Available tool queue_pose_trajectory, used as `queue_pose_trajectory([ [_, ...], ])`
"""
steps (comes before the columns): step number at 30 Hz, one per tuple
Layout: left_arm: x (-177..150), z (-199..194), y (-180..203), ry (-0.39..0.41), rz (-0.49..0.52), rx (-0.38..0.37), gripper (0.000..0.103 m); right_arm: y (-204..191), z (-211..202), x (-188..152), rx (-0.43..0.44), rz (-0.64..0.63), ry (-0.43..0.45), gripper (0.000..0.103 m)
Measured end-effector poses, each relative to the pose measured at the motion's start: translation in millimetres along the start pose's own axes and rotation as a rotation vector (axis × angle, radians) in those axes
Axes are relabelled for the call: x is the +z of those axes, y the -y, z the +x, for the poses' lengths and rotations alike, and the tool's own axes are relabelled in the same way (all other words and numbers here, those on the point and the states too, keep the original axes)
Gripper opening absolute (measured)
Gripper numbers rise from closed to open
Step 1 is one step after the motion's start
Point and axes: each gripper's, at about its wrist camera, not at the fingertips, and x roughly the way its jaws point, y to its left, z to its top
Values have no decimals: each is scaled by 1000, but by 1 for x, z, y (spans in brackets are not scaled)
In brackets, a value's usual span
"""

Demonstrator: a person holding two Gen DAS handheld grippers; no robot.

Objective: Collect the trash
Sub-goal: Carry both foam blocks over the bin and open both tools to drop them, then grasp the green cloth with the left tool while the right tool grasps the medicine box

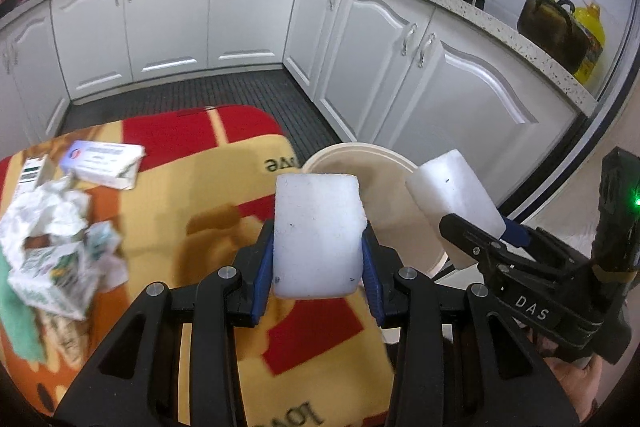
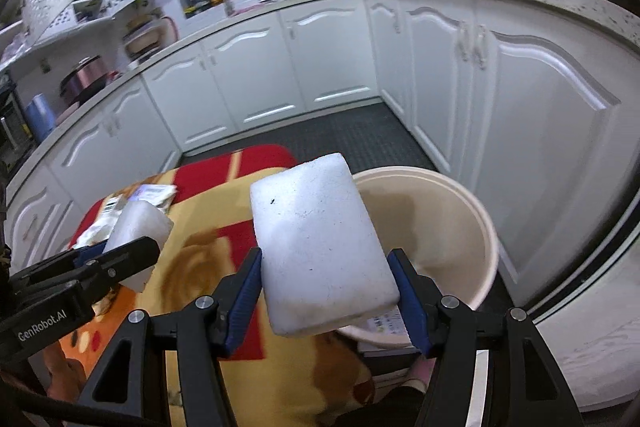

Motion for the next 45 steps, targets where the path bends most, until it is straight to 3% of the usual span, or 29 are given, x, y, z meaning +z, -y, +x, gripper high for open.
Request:
queue_pose_trajectory([
  [15,12,76,19,-79,-16,-33,42,54,42,-1,-67,99,-65,61],
  [19,12,86,18,-85,-37,-65,66,62,54,-1,-100,108,-75,64],
  [20,11,88,17,-83,-45,-73,70,64,57,0,-113,108,-81,67],
  [21,11,88,17,-83,-49,-75,71,65,60,-1,-122,108,-87,78],
  [22,11,89,16,-85,-51,-76,72,66,63,-1,-129,110,-94,85],
  [32,6,77,14,-73,-41,-31,72,66,64,-10,-112,132,-122,85],
  [45,-5,36,4,-7,-22,64,72,38,41,-10,-81,80,-87,85],
])
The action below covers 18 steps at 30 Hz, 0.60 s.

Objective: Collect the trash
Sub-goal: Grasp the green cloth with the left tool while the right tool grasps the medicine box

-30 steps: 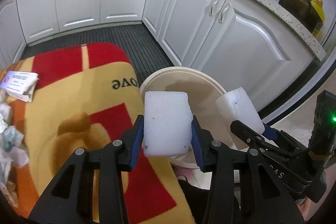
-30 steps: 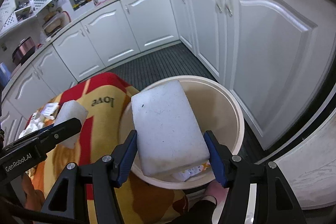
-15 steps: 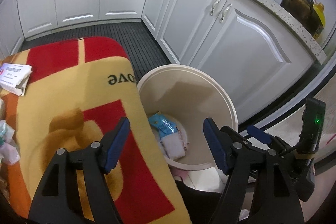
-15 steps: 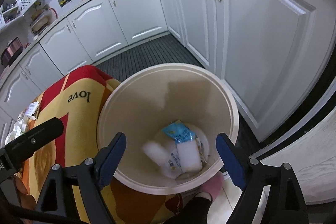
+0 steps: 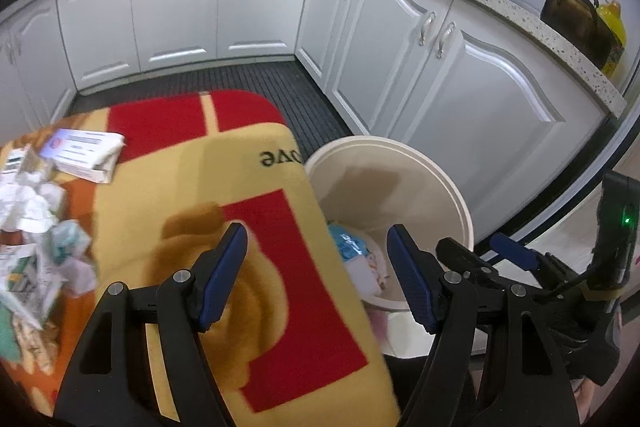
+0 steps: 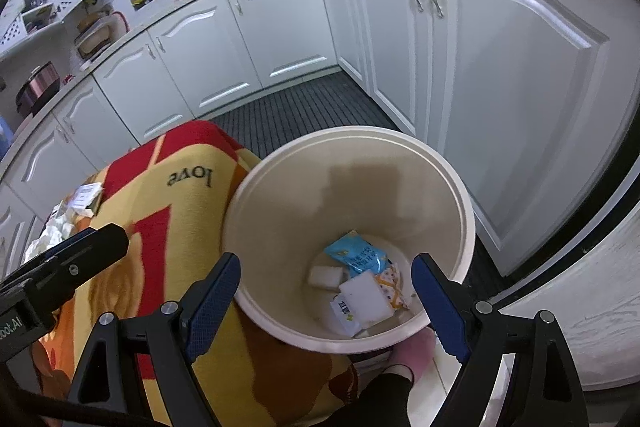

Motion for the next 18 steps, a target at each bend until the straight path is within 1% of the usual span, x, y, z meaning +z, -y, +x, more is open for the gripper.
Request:
queue_pose_trajectory([
  [6,-8,-26,-22,34,-13,53,72,-17,-13,-1,14,-22,17,85],
  [14,-25,-64,-62,63,-64,122,72,-57,-22,-6,90,-79,16,86],
  [18,-33,-85,-85,85,-82,157,72,-83,-25,-11,146,-106,3,86],
])
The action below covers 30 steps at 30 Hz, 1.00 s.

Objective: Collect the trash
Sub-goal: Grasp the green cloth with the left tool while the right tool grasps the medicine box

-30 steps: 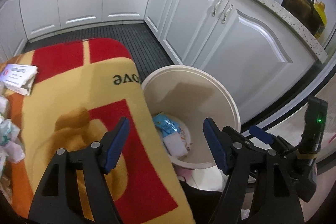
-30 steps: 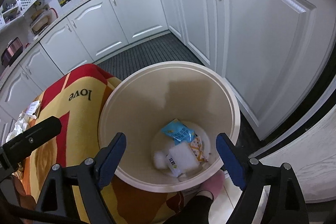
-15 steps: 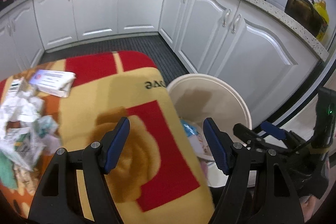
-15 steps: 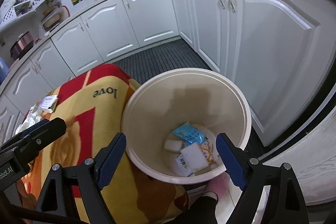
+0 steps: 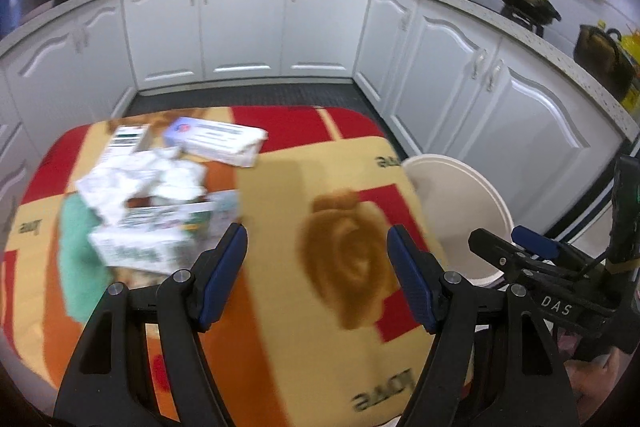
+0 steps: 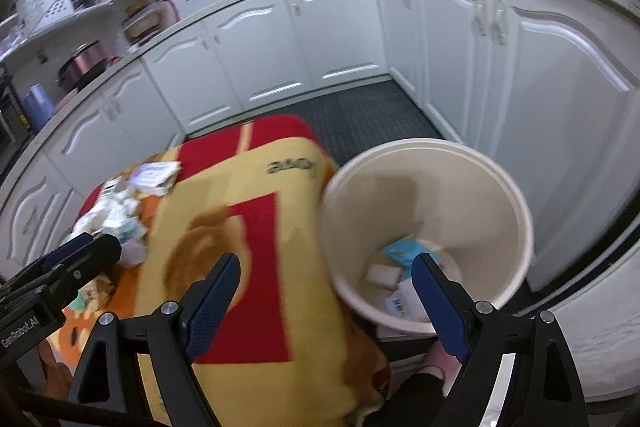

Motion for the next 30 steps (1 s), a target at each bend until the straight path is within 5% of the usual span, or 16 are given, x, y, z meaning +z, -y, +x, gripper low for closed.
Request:
queue_pose_trajectory([
  [15,-29,-35,-138,12,-139,222,72,-89,19,-2,139,-142,-57,86],
  [22,-35,-11,-195,-29,-260,234,72,-116,35,11,183,-193,-67,86],
  [30,-34,12,-214,-66,-294,211,72,-153,92,46,193,-350,-105,86],
])
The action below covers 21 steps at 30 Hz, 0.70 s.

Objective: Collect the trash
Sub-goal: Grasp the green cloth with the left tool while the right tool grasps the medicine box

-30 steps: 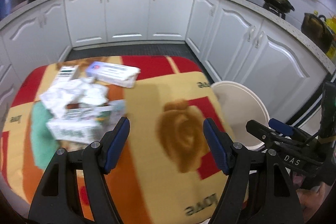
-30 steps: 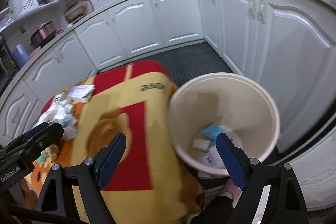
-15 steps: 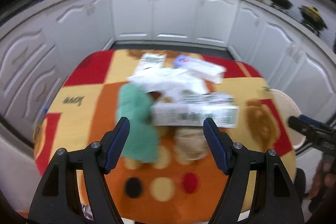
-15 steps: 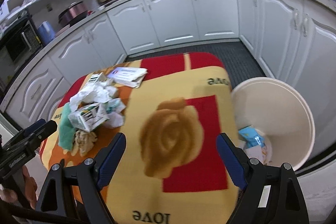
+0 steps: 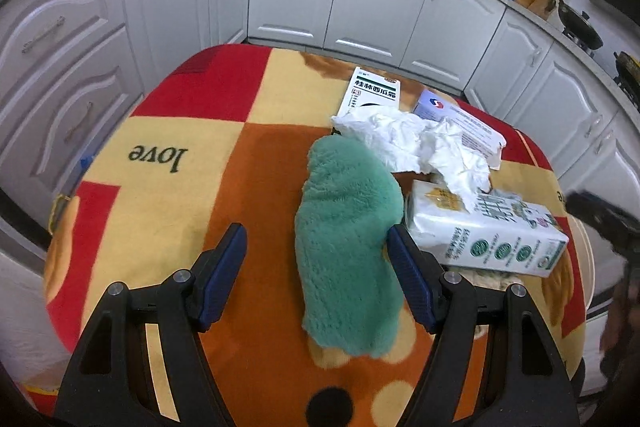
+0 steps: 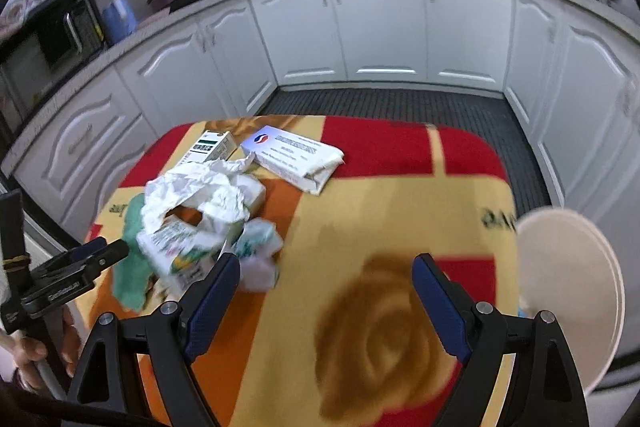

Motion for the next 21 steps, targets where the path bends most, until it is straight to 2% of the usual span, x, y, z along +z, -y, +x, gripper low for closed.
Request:
queue_pose_trajectory([
  [9,13,18,4,-46,10,-46,72,-14,86,60,24,-215,-73,86],
  [13,17,22,2,-61,-3,-77,72,-29,120,75,18,-334,-119,86],
  [16,20,28,-1,-81,-22,-107,72,-33,142,81,39,-356,-167,85],
  [17,20,30,-2,-87,-30,-121,72,-34,149,82,58,-347,-184,81],
  [18,20,32,-4,-93,-42,-136,72,-34,151,82,72,-337,-190,69],
  [21,19,34,-9,-110,-76,-178,71,-32,148,80,95,-295,-171,63],
])
